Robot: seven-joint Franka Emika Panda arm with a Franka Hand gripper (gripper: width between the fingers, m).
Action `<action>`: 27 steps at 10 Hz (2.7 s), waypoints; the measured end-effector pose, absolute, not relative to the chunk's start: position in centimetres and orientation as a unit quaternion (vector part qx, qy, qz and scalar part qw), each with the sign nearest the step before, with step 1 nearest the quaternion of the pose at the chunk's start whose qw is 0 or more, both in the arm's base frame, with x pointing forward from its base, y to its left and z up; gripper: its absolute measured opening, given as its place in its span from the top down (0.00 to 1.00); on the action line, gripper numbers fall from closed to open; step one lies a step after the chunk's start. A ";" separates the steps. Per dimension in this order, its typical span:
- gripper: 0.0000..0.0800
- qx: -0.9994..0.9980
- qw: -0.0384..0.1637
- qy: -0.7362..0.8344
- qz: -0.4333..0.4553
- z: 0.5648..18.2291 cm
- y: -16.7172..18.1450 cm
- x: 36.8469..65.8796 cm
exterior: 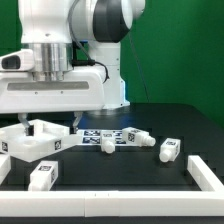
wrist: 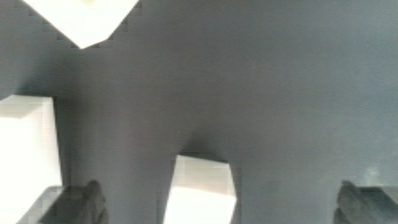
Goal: Assemble one leg
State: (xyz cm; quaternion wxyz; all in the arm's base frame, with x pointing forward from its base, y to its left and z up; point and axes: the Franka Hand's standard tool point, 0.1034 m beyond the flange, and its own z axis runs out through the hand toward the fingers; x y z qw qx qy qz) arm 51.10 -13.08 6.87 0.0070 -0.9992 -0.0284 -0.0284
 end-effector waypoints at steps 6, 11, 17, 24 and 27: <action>0.19 -0.958 -0.009 -0.286 -0.031 6.7 -20.3 44.1; 0.19 -0.953 0.003 -0.303 -0.014 5.1 -21.4 42.8; 0.23 -0.915 -0.001 -0.402 -0.003 1.2 -24.2 40.6; 0.93 -0.929 0.014 -0.370 0.000 2.5 -24.5 40.8; 0.93 -0.960 0.017 -0.281 -0.010 7.3 -23.7 42.3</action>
Offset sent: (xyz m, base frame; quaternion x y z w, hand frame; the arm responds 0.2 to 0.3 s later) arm -0.0614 -0.0377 0.0003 0.0656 0.0344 -0.1868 0.9796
